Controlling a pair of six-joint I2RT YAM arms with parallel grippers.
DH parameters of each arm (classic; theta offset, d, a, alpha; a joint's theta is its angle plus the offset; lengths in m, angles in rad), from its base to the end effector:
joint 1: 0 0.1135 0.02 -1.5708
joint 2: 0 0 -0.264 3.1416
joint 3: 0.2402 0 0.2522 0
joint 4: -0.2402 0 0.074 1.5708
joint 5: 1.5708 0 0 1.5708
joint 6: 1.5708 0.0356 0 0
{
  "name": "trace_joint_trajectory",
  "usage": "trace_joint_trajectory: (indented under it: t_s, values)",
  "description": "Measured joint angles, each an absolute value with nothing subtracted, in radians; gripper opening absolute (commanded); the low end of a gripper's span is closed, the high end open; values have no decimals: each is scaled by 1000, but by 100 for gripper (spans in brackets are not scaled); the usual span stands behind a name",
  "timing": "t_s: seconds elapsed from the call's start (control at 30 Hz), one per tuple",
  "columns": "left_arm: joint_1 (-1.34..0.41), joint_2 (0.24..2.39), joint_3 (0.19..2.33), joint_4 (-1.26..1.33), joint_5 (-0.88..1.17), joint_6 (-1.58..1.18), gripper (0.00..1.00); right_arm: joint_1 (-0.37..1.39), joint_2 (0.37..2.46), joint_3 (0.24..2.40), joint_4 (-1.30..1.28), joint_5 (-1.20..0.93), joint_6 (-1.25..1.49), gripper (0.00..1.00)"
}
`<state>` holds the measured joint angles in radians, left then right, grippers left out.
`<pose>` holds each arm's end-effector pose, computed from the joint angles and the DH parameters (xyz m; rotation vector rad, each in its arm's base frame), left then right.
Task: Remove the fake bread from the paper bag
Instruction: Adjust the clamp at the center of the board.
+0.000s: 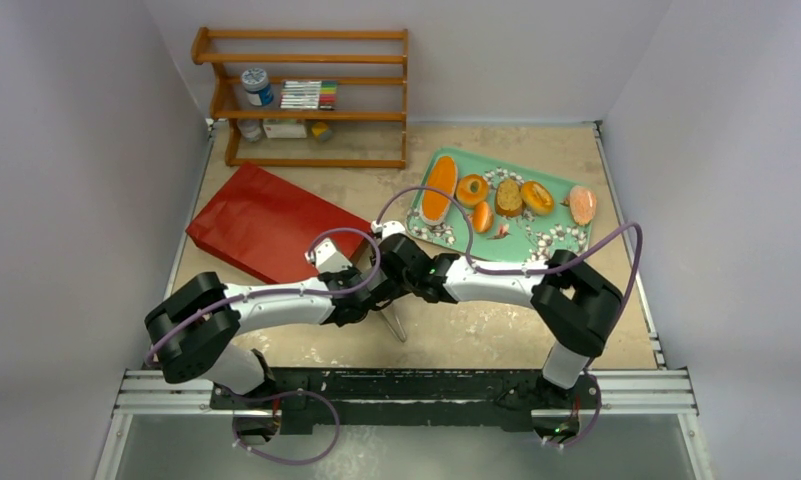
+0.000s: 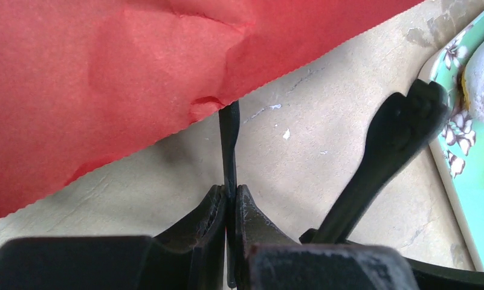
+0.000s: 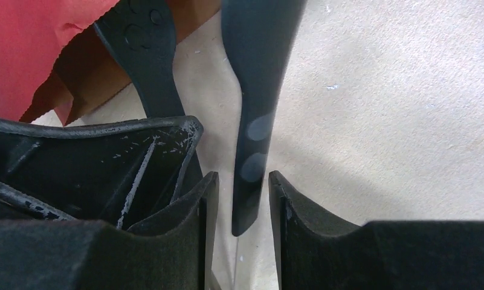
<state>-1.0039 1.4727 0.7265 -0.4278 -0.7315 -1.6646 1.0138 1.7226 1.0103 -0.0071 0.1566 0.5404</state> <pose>0.1562 -0.2011 0.1613 -0.9269 2.1490 -0.2466 0.1985 0.3083 0.1878 -0.4716 2.3132 0.6182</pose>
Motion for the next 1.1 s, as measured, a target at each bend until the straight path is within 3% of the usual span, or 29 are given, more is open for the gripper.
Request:
trace_joint_trajectory:
  t_s: [0.4, 0.47, 0.57, 0.77, 1.1]
  values:
    - [-1006, 1472, 731, -443, -718, -1654, 0, 1020, 1722, 1016, -12, 183, 536, 35]
    - [-1005, 1470, 731, -442, -719, -1657, 0, 1019, 1727, 1027, -20, 183, 534, 25]
    - [-1002, 1463, 731, -448, -714, -1654, 0, 1015, 1751, 1063, -36, 194, 538, 1]
    - [-1011, 1459, 732, -472, -748, -1658, 0, 995, 1831, 1148, -101, 210, 544, 0]
    - [-1033, 1371, 728, -505, -767, -1723, 0, 952, 1736, 1079, -100, 241, 571, 0]
